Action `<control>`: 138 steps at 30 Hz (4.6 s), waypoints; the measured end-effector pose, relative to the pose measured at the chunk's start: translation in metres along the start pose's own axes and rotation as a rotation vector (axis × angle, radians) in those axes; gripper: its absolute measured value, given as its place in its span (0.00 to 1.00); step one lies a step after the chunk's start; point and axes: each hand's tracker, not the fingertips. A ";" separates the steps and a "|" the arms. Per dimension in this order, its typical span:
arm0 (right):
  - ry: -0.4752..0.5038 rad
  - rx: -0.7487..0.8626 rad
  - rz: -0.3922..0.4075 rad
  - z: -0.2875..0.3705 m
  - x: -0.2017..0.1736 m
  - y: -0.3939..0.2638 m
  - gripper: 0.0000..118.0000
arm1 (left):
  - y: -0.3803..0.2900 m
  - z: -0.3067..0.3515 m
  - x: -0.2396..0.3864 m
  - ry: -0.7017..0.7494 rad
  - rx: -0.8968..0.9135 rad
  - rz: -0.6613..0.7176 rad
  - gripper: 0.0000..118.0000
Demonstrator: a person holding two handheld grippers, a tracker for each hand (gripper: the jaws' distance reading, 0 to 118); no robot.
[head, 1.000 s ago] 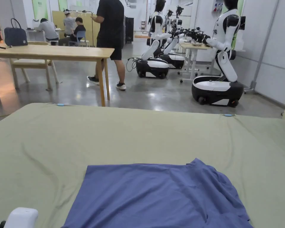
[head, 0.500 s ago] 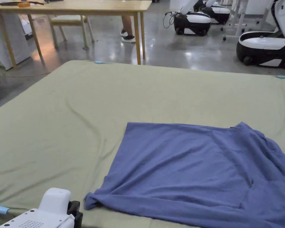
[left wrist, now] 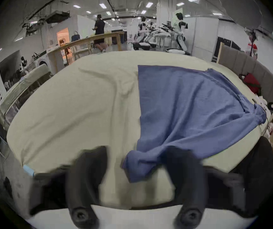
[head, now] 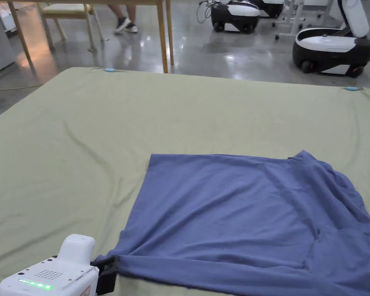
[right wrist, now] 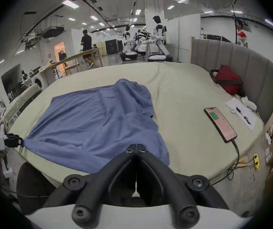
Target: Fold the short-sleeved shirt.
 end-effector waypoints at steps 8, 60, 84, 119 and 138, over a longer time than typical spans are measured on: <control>0.026 -0.035 0.008 -0.014 0.036 -0.010 1.00 | 0.007 0.011 0.030 0.013 0.020 -0.030 0.05; 0.111 0.036 0.007 -0.047 -0.038 0.014 0.00 | 0.024 -0.014 0.034 0.039 0.087 0.029 0.00; 0.036 -0.059 0.002 -0.129 0.023 0.038 1.00 | 0.101 -0.126 0.055 0.054 -0.096 -0.048 0.08; 0.139 0.170 -0.055 0.004 0.010 0.050 0.93 | 0.081 0.053 0.036 -0.044 0.268 -0.029 0.99; 0.123 0.148 0.043 -0.067 -0.032 0.077 0.01 | 0.174 -0.110 0.026 0.000 0.111 -0.071 0.99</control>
